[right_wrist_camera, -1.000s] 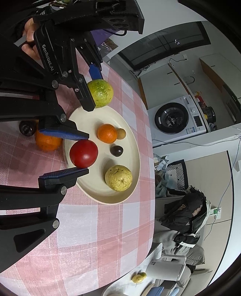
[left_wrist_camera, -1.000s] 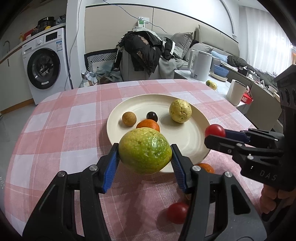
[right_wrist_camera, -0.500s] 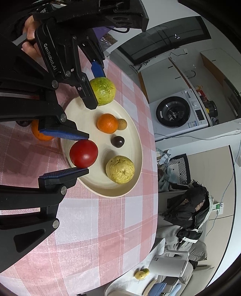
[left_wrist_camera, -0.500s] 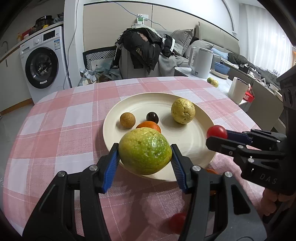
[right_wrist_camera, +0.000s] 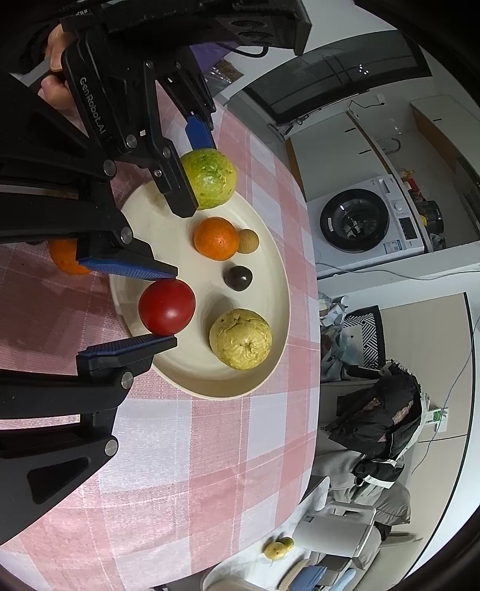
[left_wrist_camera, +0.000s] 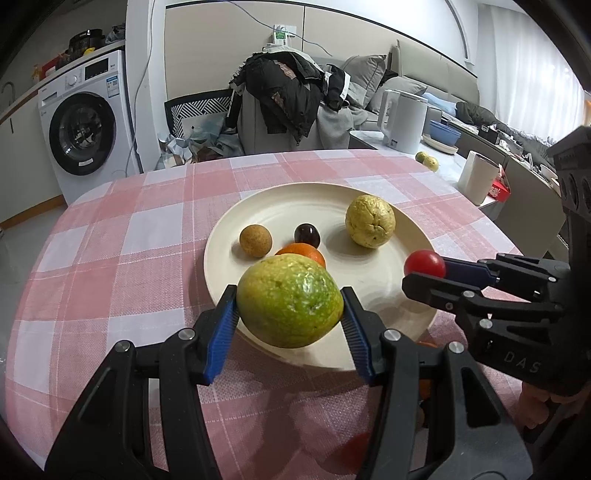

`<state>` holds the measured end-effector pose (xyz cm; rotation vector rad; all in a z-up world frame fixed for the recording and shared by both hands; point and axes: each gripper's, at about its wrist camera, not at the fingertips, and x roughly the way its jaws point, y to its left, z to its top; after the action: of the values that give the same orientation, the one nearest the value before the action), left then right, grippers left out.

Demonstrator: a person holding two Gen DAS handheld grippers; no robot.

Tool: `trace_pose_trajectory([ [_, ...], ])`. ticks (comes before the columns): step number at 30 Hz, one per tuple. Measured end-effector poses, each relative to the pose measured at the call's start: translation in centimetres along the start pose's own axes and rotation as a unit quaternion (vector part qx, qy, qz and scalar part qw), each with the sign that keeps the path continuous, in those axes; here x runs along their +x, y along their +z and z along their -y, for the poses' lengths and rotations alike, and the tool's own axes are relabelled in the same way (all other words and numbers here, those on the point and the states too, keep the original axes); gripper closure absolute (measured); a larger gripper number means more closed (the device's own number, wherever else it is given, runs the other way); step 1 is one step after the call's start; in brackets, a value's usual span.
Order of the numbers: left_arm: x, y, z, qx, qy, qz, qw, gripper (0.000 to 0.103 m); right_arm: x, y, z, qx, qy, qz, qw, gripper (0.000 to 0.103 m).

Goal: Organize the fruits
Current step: 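Carry the citrus and tomato onto the cream plate and open both tools, then withdraw both tools from the plate toward the remaining fruits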

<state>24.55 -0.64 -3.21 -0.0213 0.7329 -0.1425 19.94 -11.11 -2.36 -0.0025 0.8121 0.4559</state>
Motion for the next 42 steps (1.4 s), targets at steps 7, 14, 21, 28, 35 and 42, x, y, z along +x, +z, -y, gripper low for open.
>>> trace_pose_trajectory([
  [7,0.3,0.1,-0.3,-0.005,-0.002,-0.003,1.0000,0.051,0.4,0.3,0.2,0.002,-0.005,-0.002,1.000,0.072],
  [14,0.2,0.0,-0.5,-0.008,0.004,-0.006,0.9999,0.051,0.1,0.2,0.1,-0.004,-0.014,0.002,1.000,0.071],
  [21,-1.8,0.1,-0.7,-0.013,0.002,0.016,0.9998,0.049,-1.4,-0.2,0.0,-0.010,-0.031,0.009,0.999,0.049],
  [28,-5.5,-1.0,-0.9,-0.022,0.005,0.043,0.9988,0.022,-3.5,-0.9,0.6,0.016,0.009,0.008,1.000,0.009],
  [35,-9.6,-2.9,-0.2,-0.012,0.016,0.056,0.9982,0.001,-5.2,-2.0,-0.4,-0.009,0.006,0.009,1.000,0.000],
  [42,-11.5,-5.3,0.9,0.004,0.020,0.045,0.9988,0.001,-5.9,-3.9,-1.2,-0.040,-0.011,-0.009,0.999,0.000],
])
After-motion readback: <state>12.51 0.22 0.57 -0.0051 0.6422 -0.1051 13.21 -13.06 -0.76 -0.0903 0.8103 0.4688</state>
